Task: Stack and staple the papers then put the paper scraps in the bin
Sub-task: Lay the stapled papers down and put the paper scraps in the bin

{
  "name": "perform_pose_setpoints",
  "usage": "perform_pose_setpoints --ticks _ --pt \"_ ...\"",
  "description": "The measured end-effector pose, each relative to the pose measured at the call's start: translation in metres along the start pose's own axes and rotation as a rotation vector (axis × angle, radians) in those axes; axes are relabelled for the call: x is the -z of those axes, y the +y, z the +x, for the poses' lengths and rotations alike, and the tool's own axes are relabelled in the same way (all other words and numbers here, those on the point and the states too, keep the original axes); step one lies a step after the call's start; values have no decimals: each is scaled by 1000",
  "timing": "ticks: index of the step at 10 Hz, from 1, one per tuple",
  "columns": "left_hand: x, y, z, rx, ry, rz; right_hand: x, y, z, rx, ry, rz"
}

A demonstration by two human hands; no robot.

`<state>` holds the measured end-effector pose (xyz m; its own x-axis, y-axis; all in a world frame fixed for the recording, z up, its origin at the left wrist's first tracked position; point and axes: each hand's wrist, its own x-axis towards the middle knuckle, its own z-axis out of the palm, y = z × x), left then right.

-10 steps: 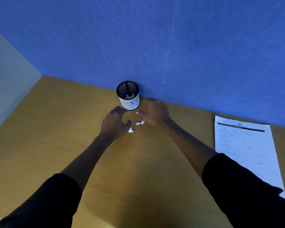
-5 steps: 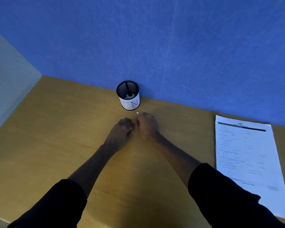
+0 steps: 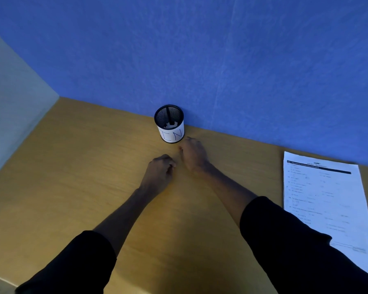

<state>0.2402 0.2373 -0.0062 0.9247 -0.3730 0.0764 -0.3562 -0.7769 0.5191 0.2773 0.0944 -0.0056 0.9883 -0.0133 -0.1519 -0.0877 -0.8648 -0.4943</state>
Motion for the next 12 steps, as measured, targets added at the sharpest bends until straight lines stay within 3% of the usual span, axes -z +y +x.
perform_pose_setpoints --ticks 1,3,4,5,7,8,10,12 --pt "9 0 5 -1 41 -20 -1 1 4 -37 38 121" --pt "51 12 35 -3 279 -153 26 -6 0 -91 44 452" --pt "74 23 55 7 380 -197 48 -19 1 -62 229 737" --pt "83 27 80 78 399 -193 70 -34 16 -66 307 816" --pt "79 29 102 126 265 -104 83 -45 41 1 94 260" --pt "76 28 105 117 256 -78 85 -40 37 22 190 230" --pt "70 28 95 32 339 12 72 -19 29 -40 318 540" --pt "59 18 77 -59 328 53 52 11 7 -140 298 670"
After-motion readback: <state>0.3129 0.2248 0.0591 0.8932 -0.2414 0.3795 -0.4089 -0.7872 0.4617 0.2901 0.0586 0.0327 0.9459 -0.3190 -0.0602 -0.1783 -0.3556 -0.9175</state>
